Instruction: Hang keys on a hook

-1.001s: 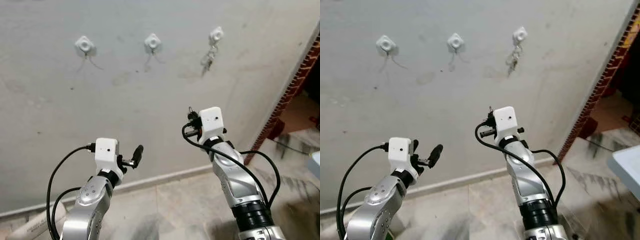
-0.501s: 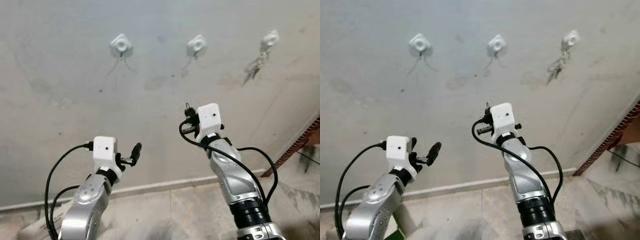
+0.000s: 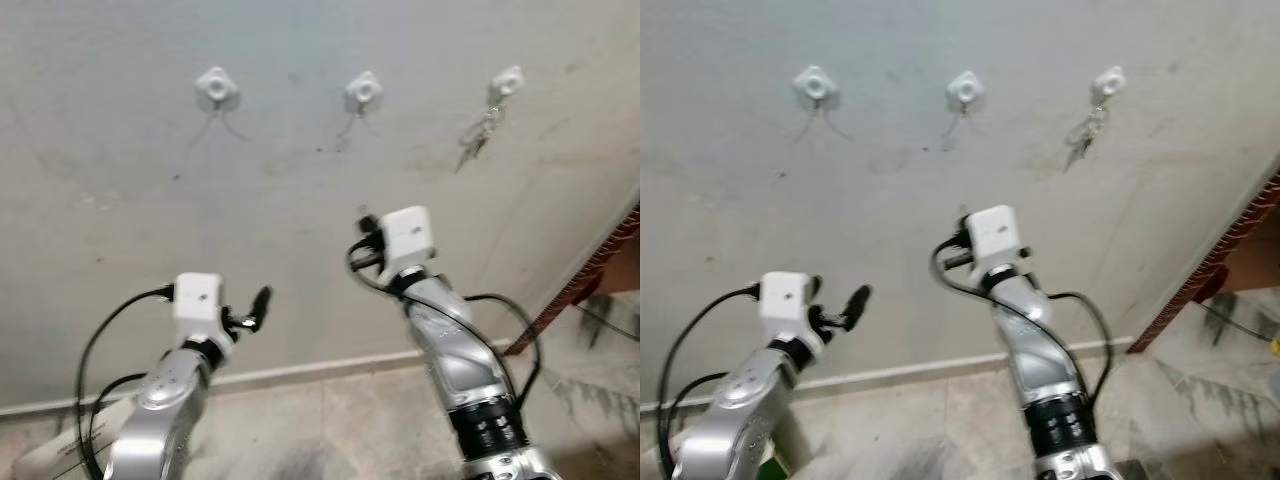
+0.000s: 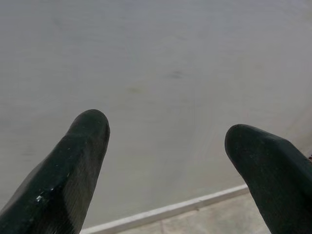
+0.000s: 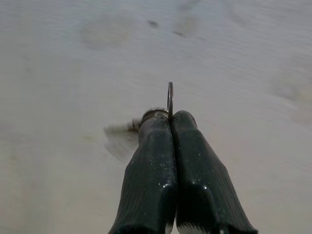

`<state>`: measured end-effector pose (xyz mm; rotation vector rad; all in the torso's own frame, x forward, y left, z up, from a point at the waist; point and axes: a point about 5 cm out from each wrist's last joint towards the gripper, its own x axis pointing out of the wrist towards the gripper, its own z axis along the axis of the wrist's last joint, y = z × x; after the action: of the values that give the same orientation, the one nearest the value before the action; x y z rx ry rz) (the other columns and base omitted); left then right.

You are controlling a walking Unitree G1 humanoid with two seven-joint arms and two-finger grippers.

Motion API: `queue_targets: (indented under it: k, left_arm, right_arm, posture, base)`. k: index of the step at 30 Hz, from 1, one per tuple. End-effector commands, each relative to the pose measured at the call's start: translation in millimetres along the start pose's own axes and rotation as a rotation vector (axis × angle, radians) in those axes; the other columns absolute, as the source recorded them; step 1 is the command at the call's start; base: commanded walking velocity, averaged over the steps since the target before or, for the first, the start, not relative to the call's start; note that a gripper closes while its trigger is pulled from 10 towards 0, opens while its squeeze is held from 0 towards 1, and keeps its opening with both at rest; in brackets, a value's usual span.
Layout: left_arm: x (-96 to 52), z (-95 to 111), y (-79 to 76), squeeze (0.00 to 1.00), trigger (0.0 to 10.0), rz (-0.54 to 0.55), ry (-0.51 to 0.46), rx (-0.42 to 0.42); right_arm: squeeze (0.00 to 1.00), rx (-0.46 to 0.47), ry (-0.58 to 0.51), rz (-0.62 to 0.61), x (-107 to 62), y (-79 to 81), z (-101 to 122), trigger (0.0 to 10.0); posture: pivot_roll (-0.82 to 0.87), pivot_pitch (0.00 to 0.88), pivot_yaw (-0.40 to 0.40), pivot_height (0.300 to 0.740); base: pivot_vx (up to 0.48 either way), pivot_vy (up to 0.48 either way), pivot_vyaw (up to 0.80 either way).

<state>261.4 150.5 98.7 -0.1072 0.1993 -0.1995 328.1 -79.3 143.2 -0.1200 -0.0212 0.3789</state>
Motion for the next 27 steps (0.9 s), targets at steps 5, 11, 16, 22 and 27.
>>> queue_targets:
  k: [5, 11, 16, 22, 27]
  left_arm:
    - [3.0, 1.1, -6.2, 0.0, 10.0, -0.017, -0.002, -0.005]
    - [3.1, 1.3, -5.3, 0.0, 10.0, -0.013, -0.002, -0.011]
    - [3.1, 1.2, -4.6, 0.0, 10.0, -0.004, -0.004, -0.011]
    - [3.1, 1.9, -4.9, 0.0, 10.0, -0.007, -0.011, -0.011]
    - [3.0, 2.2, -5.3, 0.0, 10.0, -0.01, -0.014, -0.011]
  right_arm:
    - [0.0, -0.01, 0.001, -0.035, -2.2, -12.9, -0.5, 10.0]
    - [0.0, -0.01, 0.002, -0.035, -2.2, -12.5, -0.7, 10.0]
    - [0.0, -0.012, 0.0, -0.03, -2.4, -12.3, -0.8, 10.0]
    - [0.0, -0.013, 0.0, -0.03, -2.6, -12.2, -0.8, 10.0]
    - [0.0, -0.014, -0.001, -0.029, -2.7, -12.1, -0.8, 10.0]
  posture:
    - [0.12, 0.0, -0.003, 0.74]
    - [0.12, 0.0, -0.003, 0.74]
    - [0.12, 0.0, -0.003, 0.74]
    - [0.12, 0.0, -0.003, 0.74]
    - [0.12, 0.0, -0.004, 0.74]
  base:
    - [0.0, 0.0, 0.0]
    - [0.0, 0.0, 0.0]
    - [0.0, 0.0, 0.0]
    - [0.0, 0.0, 0.0]
    - [0.0, 0.0, 0.0]
